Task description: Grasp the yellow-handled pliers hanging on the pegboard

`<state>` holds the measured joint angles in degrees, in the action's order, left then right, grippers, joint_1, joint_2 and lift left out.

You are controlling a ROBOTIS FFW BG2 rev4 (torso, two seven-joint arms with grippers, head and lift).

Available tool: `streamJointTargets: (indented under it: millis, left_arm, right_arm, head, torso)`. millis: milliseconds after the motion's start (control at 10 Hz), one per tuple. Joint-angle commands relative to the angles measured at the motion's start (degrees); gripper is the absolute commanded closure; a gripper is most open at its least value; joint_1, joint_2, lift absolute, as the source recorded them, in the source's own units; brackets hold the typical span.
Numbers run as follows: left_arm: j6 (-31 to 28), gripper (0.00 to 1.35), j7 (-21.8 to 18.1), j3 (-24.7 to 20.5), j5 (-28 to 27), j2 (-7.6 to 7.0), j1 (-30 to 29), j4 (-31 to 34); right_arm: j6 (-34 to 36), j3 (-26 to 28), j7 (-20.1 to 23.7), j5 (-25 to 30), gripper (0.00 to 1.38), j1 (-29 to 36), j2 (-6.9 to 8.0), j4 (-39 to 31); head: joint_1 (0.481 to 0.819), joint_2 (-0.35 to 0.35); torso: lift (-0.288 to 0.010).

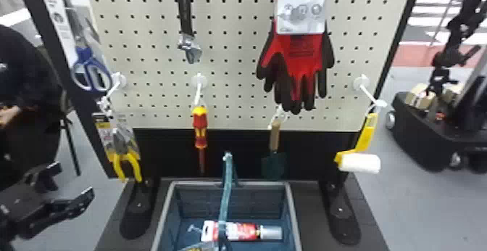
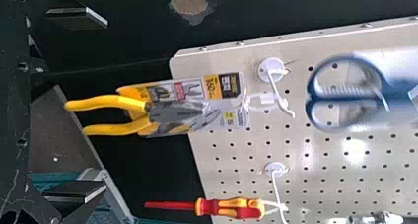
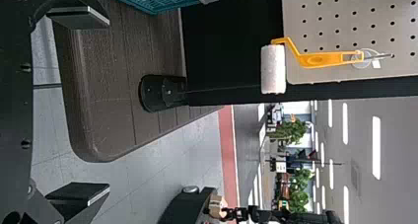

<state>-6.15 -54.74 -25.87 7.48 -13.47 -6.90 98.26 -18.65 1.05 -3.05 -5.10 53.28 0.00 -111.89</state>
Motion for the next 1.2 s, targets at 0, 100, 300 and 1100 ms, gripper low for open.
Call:
streamJointTargets:
  millis: [0,100,300,1100]
  left_arm:
    - [-1.68,0.15,-3.09,2.58,2.71,-2.79,6.25,-7.06]
    - [-3.35,0.15,-6.61,3.64,1.04,-4.02,9.95,-8.74]
    - [-5.98,0.15,-12.06,8.56,2.71,-7.09,17.82,-16.06]
    - [-6.95,0.93,-23.84,12.25,-1.77,-12.63,25.08,-21.82]
  right_arm:
    - [0.46,0.00,0.33,0.00,0.13,-0.21,0.05,0.16]
    - [0.46,0.00,0.50,0.09,0.13,-0.34,0.05,0.16]
    - [0.73,0.00,0.86,0.18,0.13,-0.58,0.05,0.30]
    - [0.73,0.00,1.21,0.26,0.13,-0.95,0.05,0.58]
  head:
    - [0.549,0.000]
    - [0.549,0.000]
    - [0.549,0.000]
    - [0.549,0.000]
  torso:
    - [-0.100]
    - [-0.100]
    - [-0.100]
    - [-0.100]
